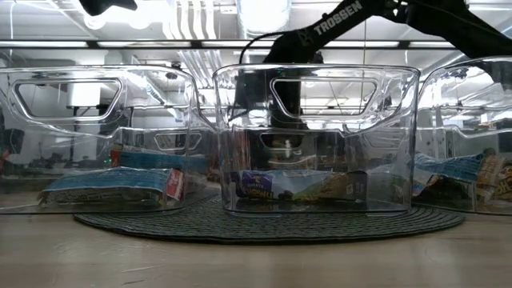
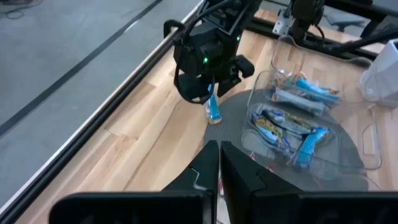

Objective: Pick and place Granola Bars by type
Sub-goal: Put the yellow granola bar into the right transparent bin

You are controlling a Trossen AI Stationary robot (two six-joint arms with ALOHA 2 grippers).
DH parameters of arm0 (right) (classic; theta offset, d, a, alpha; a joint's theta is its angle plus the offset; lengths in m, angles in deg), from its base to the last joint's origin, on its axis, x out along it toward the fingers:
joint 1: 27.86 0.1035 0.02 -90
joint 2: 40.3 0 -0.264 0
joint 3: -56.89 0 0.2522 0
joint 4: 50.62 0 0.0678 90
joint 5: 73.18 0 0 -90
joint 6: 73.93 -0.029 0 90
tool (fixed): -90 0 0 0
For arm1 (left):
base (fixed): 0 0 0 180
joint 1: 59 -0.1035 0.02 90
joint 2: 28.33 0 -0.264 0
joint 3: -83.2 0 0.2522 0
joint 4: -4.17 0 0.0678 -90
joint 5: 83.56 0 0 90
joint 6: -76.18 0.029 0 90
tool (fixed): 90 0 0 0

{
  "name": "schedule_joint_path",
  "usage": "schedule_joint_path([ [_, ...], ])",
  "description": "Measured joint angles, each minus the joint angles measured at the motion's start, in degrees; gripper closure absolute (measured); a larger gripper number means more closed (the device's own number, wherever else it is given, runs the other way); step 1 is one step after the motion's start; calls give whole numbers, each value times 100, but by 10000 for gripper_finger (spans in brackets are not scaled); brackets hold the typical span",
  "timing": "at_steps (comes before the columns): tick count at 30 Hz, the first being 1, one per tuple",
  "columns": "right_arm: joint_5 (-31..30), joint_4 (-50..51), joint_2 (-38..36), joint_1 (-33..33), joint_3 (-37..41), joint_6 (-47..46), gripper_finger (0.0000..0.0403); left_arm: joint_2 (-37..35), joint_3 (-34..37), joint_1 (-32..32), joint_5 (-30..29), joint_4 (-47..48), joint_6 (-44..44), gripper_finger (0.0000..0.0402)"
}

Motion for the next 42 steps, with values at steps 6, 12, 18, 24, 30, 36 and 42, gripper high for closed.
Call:
schedule_joint_path([
  [6,18,-78,-2,8,286,-244,170,-7,0,2,61,115,-52,402],
  [12,-26,-476,-17,-21,568,-177,170,-11,0,1,61,113,-59,402],
  [18,-132,-594,-39,-16,671,-199,176,-11,0,2,63,110,-59,402],
  [24,-122,-551,-28,-27,671,-189,218,-11,0,1,66,110,-59,402],
  [30,-128,-579,-22,-27,671,-203,277,-11,0,2,81,110,-63,402],
  [36,-155,-619,-50,-31,673,-223,321,-11,0,1,79,110,-63,402],
  [42,-443,-684,-201,-41,675,-26,334,-11,0,0,79,114,-66,402],
])
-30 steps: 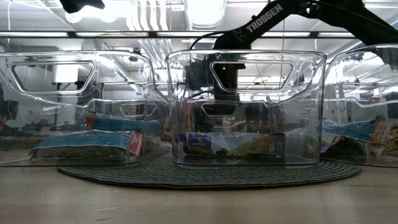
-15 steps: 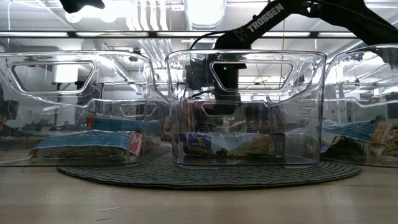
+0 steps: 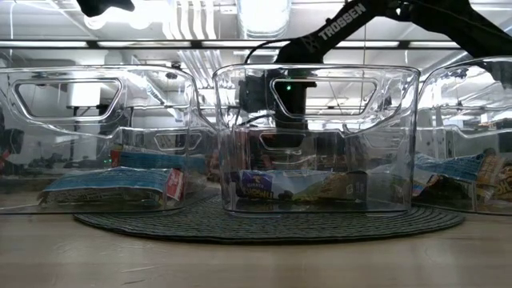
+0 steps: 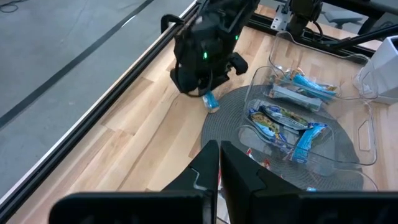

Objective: Pick and place Granola Bars by type
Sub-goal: Put the yellow granola bar into the right transparent bin

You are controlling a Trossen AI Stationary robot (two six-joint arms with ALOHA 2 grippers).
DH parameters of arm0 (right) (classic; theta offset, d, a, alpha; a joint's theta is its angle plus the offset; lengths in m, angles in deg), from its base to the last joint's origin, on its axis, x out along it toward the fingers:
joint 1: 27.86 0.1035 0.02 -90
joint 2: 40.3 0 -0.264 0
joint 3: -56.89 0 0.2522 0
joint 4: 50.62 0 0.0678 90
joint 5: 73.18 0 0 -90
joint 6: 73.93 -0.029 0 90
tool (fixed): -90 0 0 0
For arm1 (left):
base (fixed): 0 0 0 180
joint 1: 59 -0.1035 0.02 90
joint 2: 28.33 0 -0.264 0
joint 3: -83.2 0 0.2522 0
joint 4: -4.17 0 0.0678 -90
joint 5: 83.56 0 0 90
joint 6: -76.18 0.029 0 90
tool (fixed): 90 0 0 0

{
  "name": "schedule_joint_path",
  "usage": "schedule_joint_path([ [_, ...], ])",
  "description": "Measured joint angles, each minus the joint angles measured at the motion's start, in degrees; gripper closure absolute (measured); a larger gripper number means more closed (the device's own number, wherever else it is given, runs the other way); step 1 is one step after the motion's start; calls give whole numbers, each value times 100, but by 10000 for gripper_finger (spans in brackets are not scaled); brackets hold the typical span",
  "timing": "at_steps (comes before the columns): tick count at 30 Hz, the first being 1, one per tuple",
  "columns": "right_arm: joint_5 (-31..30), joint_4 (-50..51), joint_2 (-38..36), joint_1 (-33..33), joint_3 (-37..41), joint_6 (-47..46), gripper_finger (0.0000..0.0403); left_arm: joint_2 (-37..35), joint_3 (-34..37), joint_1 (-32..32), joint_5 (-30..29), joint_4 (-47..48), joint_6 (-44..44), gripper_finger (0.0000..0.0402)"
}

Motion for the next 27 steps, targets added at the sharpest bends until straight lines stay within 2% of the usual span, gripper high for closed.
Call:
schedule_joint_path([
  [10,-370,134,-564,-10,-216,867,335,0,0,1,-16,10,1,402],
  [22,-557,109,-2073,43,-229,3405,340,0,0,0,-17,15,59,402],
  [27,-163,168,-2756,144,-229,4329,343,0,0,2,-16,15,63,402],
])
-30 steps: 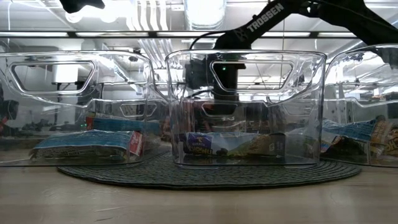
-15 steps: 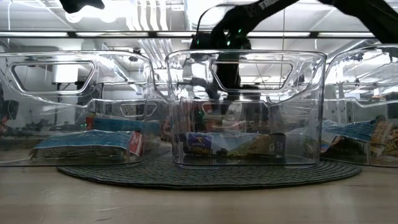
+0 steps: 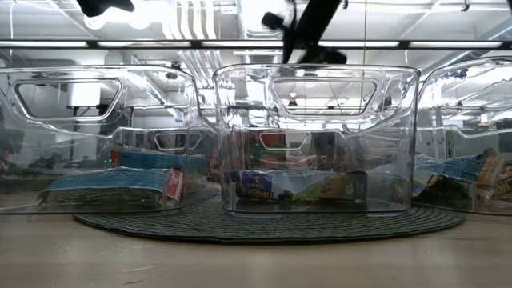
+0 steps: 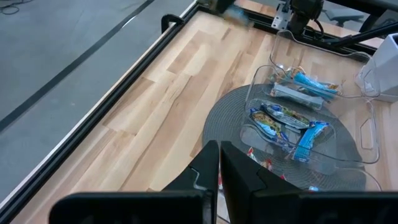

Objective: Pick and place Granola Bars by type
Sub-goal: Put the yellow granola bar into the right transparent bin

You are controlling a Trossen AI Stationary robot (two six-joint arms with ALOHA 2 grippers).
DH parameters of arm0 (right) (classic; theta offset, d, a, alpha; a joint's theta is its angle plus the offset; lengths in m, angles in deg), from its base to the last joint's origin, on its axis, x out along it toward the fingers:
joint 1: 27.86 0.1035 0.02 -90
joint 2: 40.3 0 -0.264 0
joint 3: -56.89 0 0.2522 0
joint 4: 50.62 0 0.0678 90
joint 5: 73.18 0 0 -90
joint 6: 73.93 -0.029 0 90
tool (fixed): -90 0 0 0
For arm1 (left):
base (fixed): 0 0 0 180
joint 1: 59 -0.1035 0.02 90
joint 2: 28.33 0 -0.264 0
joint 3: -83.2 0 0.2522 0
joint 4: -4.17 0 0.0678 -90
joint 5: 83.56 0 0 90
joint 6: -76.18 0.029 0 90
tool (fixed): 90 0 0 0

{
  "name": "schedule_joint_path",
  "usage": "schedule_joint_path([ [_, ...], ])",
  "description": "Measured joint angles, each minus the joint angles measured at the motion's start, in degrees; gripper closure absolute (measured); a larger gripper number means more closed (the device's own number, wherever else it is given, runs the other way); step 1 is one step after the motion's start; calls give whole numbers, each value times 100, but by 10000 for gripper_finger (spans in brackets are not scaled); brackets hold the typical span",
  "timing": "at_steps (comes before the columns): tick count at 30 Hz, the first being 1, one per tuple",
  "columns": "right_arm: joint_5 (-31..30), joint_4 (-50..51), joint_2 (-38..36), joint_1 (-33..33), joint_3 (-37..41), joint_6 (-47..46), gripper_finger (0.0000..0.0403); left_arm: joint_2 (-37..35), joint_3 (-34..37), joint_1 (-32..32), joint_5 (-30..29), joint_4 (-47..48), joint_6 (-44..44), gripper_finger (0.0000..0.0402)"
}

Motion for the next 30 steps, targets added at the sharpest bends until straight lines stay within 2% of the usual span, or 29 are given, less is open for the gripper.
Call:
schedule_joint_path([
  [6,419,251,-569,327,0,1110,344,0,0,-1,1,0,75,402],
  [12,486,779,-915,881,0,1597,344,0,0,0,0,0,107,402],
  [21,489,2429,-1082,1911,0,1532,344,10,0,0,-2,-2,76,402],
  [27,482,2613,-1073,2512,90,1421,344,26,0,-2,-19,-2,103,402],
  [30,394,2680,-1073,2728,255,1083,344,51,0,-2,-20,-2,78,402],
])
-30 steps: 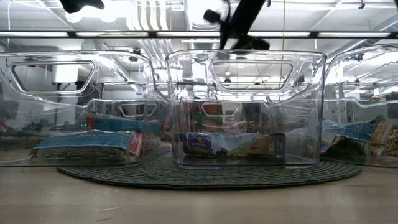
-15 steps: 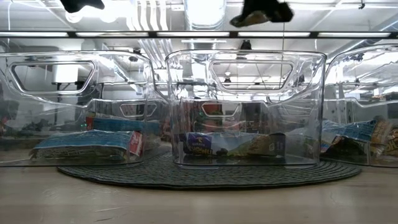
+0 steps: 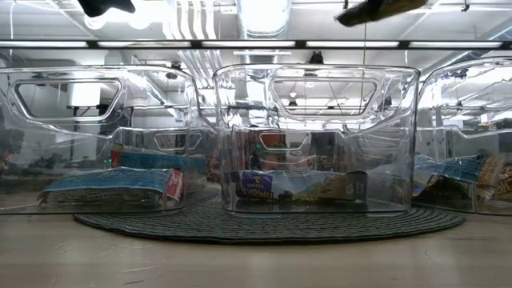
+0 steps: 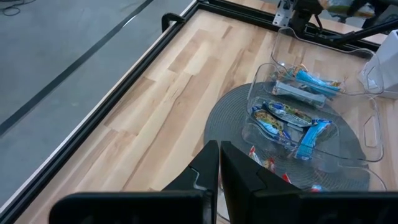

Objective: Pick and place Granola Bars by type
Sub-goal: Put the yellow granola bar into the right transparent bin

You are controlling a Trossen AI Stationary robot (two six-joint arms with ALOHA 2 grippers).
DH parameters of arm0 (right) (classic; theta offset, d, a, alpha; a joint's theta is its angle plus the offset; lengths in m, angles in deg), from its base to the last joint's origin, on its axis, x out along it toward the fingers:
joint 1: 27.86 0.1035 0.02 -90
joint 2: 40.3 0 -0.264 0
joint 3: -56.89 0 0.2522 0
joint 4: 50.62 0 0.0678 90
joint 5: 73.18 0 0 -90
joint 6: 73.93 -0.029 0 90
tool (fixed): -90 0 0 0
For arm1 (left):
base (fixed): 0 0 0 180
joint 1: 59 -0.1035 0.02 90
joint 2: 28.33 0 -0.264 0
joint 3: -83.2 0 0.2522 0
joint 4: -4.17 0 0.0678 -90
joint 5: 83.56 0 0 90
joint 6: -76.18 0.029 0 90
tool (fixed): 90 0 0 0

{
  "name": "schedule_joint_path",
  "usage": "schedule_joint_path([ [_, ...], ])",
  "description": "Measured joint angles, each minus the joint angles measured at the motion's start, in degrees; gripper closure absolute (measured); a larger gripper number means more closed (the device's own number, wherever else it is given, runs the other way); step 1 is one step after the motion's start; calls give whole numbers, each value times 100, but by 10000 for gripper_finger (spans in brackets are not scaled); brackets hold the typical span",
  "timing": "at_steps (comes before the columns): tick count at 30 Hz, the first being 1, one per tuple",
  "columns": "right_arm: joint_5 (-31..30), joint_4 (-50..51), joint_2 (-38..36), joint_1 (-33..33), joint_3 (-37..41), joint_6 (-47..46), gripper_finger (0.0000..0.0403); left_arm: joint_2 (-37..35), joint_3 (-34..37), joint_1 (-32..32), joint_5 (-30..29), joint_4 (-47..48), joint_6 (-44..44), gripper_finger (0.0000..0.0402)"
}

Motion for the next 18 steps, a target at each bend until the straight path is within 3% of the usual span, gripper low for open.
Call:
schedule_joint_path([
  [8,-205,148,-167,540,961,-1069,344,83,0,1,1,-2,-144,402],
  [18,161,-1020,-504,827,2324,-1179,344,182,0,2,1,-4,-141,402],
])
